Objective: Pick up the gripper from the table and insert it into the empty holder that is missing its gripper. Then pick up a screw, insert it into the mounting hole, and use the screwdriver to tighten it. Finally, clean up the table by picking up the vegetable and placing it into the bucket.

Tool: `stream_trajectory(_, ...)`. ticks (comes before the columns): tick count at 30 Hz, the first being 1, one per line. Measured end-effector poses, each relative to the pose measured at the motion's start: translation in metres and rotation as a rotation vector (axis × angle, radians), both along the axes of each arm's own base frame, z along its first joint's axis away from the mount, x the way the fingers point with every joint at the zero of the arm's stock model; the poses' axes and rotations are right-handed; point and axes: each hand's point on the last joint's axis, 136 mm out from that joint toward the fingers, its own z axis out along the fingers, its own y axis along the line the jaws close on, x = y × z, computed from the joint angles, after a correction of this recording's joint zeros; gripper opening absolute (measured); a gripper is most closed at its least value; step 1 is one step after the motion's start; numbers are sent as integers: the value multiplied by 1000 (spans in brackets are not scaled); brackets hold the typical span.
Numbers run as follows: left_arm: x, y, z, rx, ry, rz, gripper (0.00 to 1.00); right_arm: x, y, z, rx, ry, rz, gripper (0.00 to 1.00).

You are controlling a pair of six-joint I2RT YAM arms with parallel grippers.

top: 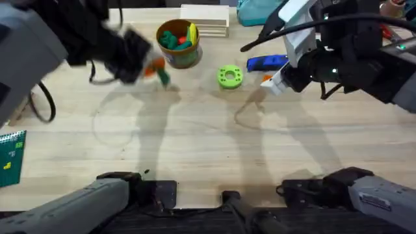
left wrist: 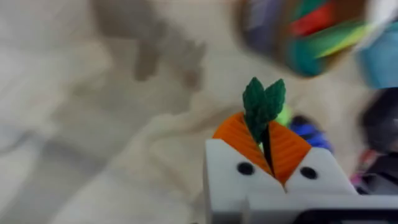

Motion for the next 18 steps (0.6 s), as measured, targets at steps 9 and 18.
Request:
stream_trajectory(9, 90, -15, 57, 4, -417, -75, 21, 0, 0, 0, 0, 0, 0, 939)
stream_trajectory(18, 126, -34, -12, 65, -366, -239, 21, 0, 0, 0, 0, 0, 0, 940)
